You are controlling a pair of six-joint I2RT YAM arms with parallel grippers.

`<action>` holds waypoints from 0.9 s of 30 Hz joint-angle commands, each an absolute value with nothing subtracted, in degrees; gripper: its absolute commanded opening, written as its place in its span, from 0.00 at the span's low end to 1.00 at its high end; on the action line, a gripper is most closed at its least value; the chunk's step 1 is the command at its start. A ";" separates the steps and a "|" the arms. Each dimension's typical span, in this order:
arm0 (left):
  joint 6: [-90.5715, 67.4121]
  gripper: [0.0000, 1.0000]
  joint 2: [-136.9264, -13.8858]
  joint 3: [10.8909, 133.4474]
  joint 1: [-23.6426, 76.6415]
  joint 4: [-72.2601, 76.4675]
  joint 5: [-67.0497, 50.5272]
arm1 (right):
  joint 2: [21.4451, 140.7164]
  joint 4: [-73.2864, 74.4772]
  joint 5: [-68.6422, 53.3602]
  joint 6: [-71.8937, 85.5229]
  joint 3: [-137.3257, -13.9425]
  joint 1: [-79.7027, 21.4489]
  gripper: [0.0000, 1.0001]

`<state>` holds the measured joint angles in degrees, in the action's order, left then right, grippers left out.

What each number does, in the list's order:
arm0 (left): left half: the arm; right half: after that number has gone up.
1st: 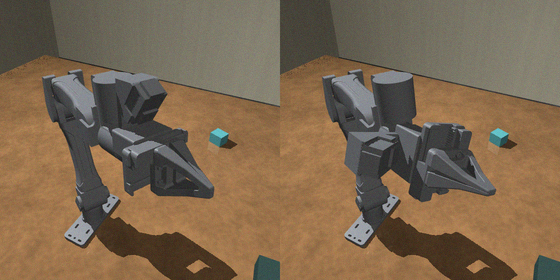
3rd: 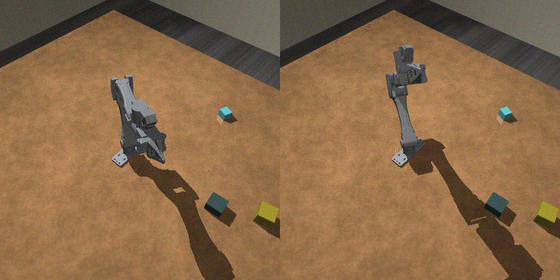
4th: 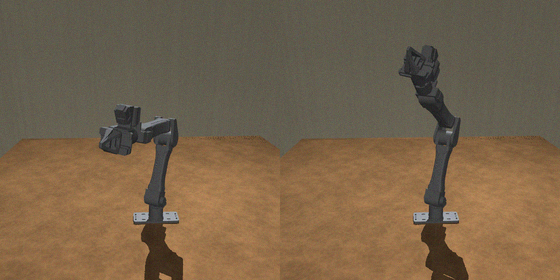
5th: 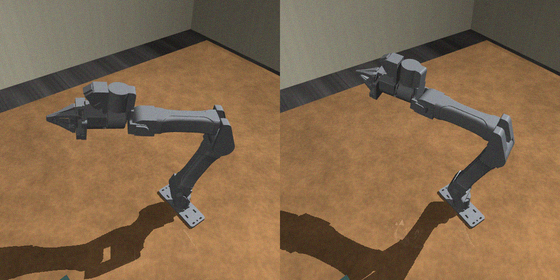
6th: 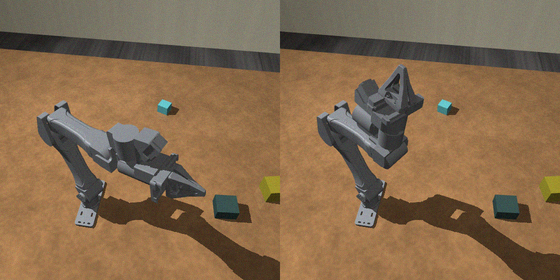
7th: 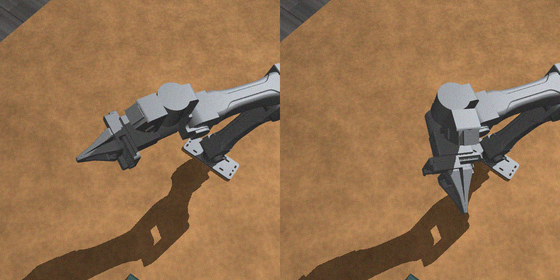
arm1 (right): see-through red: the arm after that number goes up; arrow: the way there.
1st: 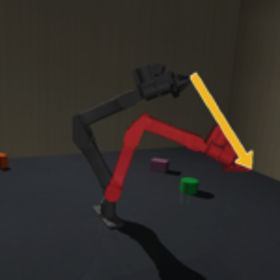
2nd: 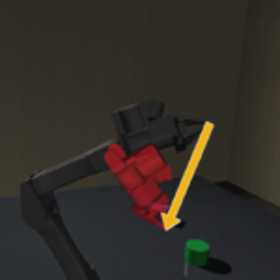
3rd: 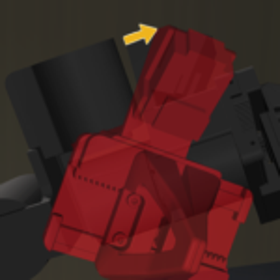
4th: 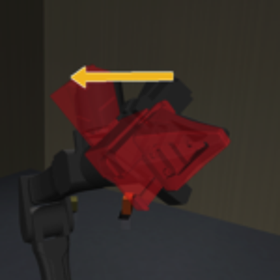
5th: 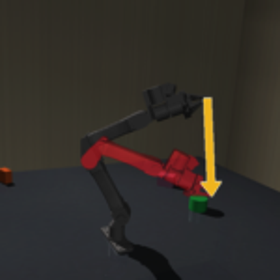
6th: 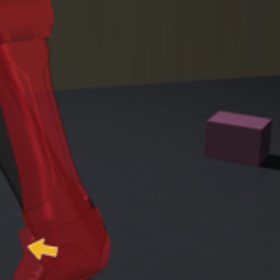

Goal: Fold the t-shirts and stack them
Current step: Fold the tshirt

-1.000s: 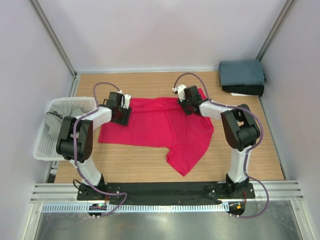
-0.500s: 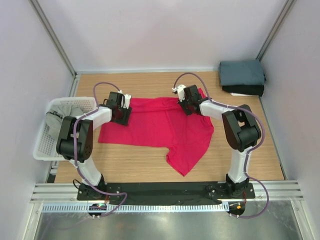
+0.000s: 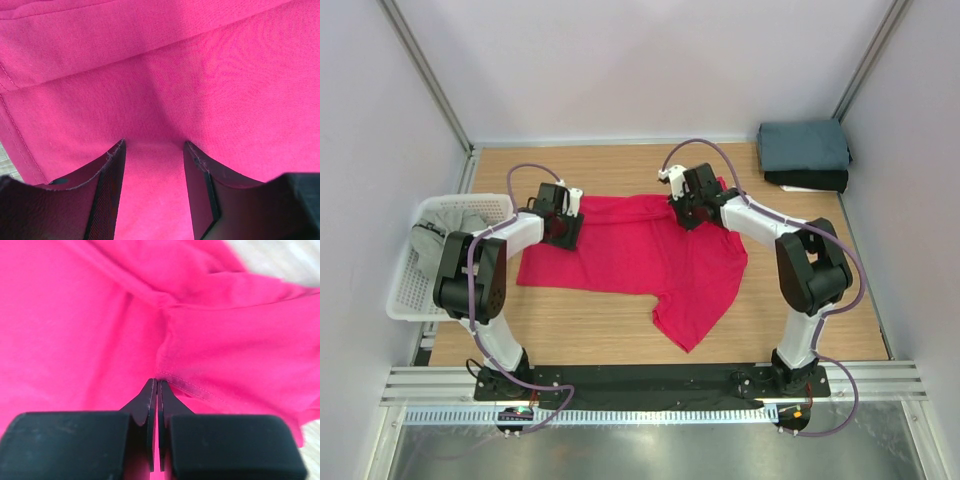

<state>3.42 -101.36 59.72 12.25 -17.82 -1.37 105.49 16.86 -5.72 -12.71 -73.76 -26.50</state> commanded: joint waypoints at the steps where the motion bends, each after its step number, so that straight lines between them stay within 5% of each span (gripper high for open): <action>1: 3.60 0.51 -102.57 59.59 12.13 -18.55 -0.53 | 105.47 19.42 -10.10 -9.94 -76.99 -27.16 0.07; 4: 3.60 0.51 -102.22 59.68 12.04 -18.63 1.13 | 105.47 20.21 -10.46 -9.58 -78.04 -27.16 0.22; 10: 3.87 0.52 -98.19 60.29 12.04 -18.81 3.07 | 101.78 18.46 -3.53 -13.70 -78.31 -26.98 0.37; 13: 4.92 0.53 -95.37 62.22 12.04 -19.51 5.00 | 100.81 15.39 2.00 -16.17 -78.05 -26.02 0.39; 27: 9.05 0.55 -107.64 80.76 10.46 -19.78 14.59 | 111.79 8.79 -8.00 -9.76 -81.56 -16.17 0.39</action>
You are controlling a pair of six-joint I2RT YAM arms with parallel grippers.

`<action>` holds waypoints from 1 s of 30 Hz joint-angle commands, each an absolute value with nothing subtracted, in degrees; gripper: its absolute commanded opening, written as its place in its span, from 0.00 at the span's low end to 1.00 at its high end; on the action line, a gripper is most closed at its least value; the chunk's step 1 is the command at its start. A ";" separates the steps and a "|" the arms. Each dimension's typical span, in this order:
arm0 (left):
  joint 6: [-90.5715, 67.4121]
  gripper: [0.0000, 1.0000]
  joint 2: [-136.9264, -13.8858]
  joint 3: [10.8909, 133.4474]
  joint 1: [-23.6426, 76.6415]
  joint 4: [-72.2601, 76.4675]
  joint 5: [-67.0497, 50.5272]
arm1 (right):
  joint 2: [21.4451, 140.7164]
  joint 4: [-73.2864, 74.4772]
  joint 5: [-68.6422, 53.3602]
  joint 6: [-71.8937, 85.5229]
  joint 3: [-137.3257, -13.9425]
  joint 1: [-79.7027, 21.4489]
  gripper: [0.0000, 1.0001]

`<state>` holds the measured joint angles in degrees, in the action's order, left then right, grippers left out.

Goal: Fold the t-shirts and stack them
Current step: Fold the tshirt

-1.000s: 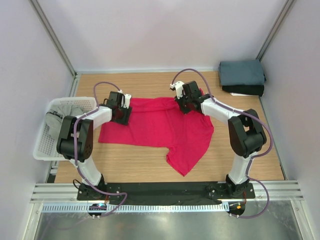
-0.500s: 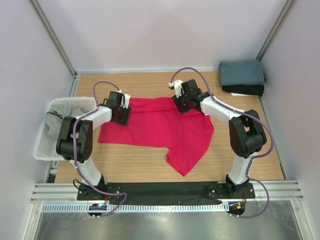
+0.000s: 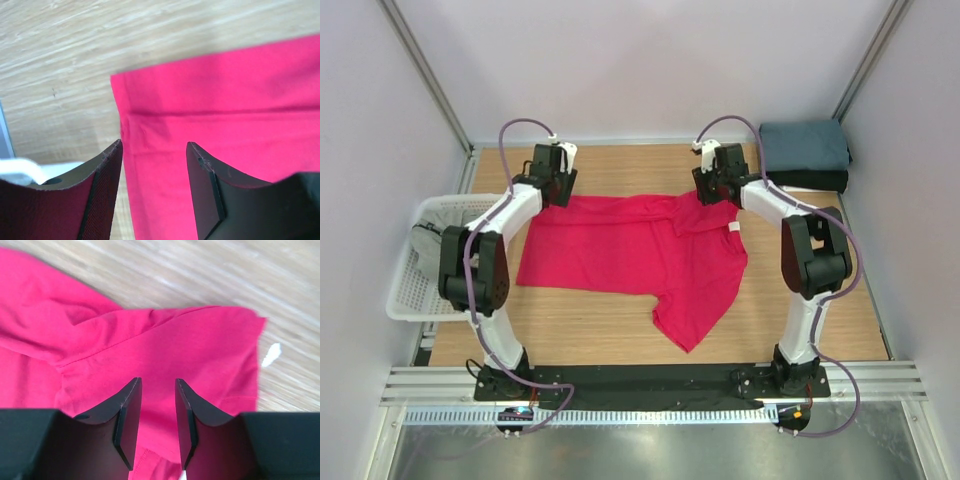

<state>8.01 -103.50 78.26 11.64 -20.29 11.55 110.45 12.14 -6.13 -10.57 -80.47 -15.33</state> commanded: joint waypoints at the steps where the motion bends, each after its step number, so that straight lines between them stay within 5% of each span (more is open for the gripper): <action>1: 8.79 0.55 -108.54 82.60 10.28 -19.95 14.59 | 112.41 8.70 -8.26 -9.41 -81.82 -15.82 0.39; 19: 6.07 0.52 -120.32 90.00 9.67 -23.64 14.42 | 119.70 13.01 -11.77 -5.71 -86.84 -10.81 0.38; 30: 5.71 0.48 -113.66 82.01 9.67 -27.95 10.55 | 121.46 13.80 -12.57 -5.36 -87.63 -9.84 0.38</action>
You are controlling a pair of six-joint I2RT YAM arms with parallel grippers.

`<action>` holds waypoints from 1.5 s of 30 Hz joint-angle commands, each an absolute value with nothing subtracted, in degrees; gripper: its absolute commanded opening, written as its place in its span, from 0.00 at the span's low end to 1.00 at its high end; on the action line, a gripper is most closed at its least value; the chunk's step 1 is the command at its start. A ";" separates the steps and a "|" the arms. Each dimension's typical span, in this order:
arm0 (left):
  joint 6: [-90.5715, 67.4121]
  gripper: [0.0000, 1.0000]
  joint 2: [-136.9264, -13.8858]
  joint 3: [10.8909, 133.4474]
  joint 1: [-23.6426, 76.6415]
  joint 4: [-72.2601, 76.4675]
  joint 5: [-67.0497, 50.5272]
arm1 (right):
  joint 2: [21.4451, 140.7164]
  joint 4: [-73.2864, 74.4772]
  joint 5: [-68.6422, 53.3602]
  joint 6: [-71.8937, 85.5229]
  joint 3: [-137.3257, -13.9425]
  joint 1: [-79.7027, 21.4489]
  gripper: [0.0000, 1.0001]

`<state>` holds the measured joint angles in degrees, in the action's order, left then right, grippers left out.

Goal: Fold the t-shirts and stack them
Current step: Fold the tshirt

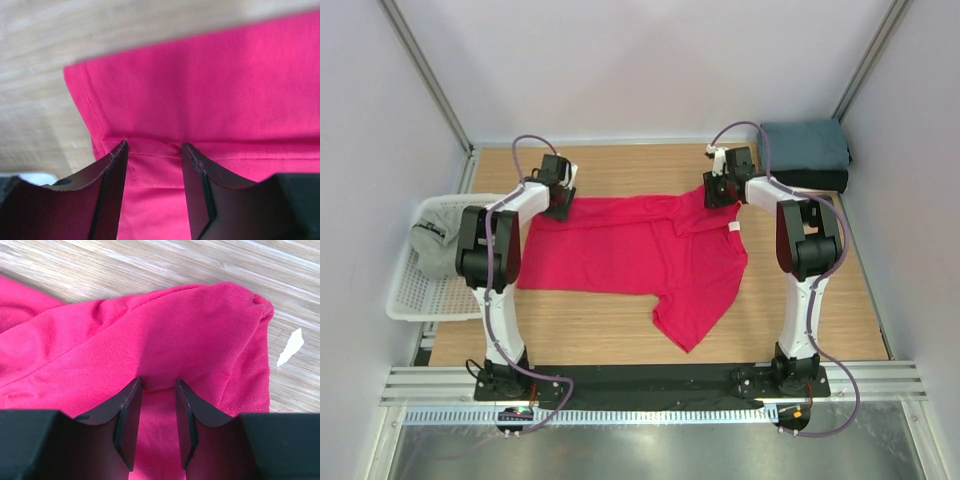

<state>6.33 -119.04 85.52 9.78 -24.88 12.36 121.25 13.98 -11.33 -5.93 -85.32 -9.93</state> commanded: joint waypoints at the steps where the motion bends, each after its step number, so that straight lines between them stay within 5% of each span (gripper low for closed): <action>1: 5.71 0.48 -112.42 79.30 9.67 -27.86 10.37 | 121.55 13.89 -12.57 -5.27 -87.54 -9.67 0.38; 12: 4.13 0.45 -97.30 65.12 9.75 -27.95 8.26 | 123.05 14.32 -12.57 -5.45 -87.89 -8.88 0.38; 25: 4.30 0.45 -109.41 84.79 9.75 -31.64 8.35 | 122.61 14.68 -13.53 -4.13 -89.03 -8.17 0.39; 45: 5.01 0.45 -120.93 92.45 9.75 -35.07 11.16 | 128.93 22.58 -8.26 -3.96 -99.13 -7.12 0.39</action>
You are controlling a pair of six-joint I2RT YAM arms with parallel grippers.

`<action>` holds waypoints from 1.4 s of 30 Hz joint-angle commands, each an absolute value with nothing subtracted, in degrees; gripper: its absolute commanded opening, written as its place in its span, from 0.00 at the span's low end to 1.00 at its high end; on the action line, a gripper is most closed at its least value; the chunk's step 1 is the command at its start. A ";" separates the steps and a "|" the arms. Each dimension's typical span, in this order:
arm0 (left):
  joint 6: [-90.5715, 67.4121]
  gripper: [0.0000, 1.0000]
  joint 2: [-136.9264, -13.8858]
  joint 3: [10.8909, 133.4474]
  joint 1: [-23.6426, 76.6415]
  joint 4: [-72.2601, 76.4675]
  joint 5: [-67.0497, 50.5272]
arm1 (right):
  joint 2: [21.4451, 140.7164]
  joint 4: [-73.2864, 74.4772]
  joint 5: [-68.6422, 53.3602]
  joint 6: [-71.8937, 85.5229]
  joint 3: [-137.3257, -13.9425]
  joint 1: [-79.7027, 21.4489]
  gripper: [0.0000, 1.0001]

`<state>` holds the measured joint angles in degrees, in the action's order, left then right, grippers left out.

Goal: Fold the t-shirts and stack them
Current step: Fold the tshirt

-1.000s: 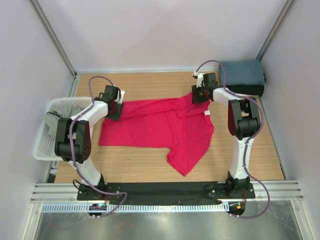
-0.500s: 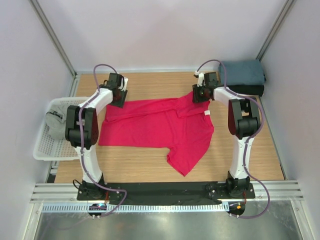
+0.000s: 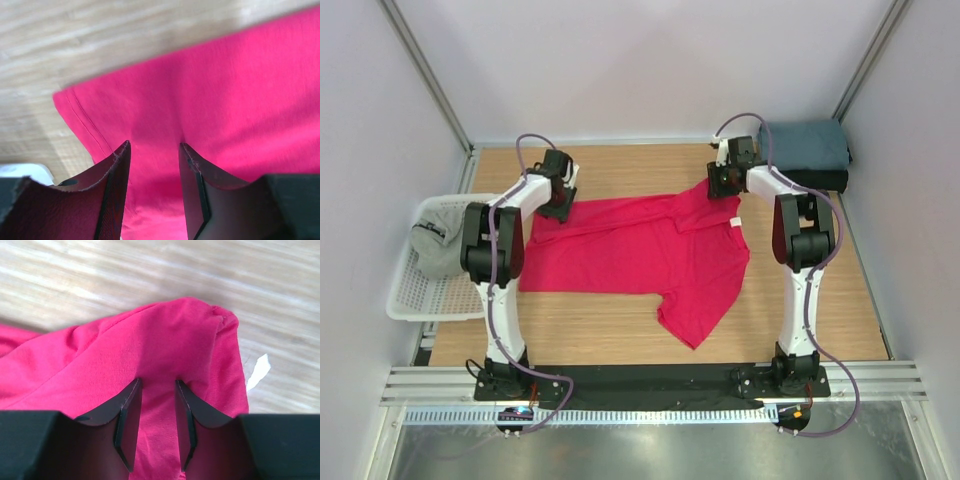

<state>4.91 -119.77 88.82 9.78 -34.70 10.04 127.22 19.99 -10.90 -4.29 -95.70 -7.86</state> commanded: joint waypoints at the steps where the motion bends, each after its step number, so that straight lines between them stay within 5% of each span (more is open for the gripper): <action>1: 5.10 0.45 -122.16 93.07 9.67 -35.24 11.25 | 129.89 23.89 -8.17 -3.96 -99.92 -7.03 0.39; 23: 2.73 0.45 -140.80 123.73 9.76 -42.19 11.07 | 136.93 28.91 -4.57 -4.92 -112.22 -4.66 0.39; 36: 2.55 0.45 -140.27 123.92 11.34 -41.40 13.62 | 143.44 32.25 -1.67 -5.97 -123.66 -4.48 0.40; 42: 1.85 0.43 -136.69 122.71 11.34 -40.52 14.76 | 137.24 28.59 -3.16 -7.21 -118.94 -4.40 0.39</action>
<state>2.98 -140.70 122.85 11.31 -41.21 13.15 142.04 29.80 -4.14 -5.78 -121.82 -4.82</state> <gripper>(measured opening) 0.436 0.388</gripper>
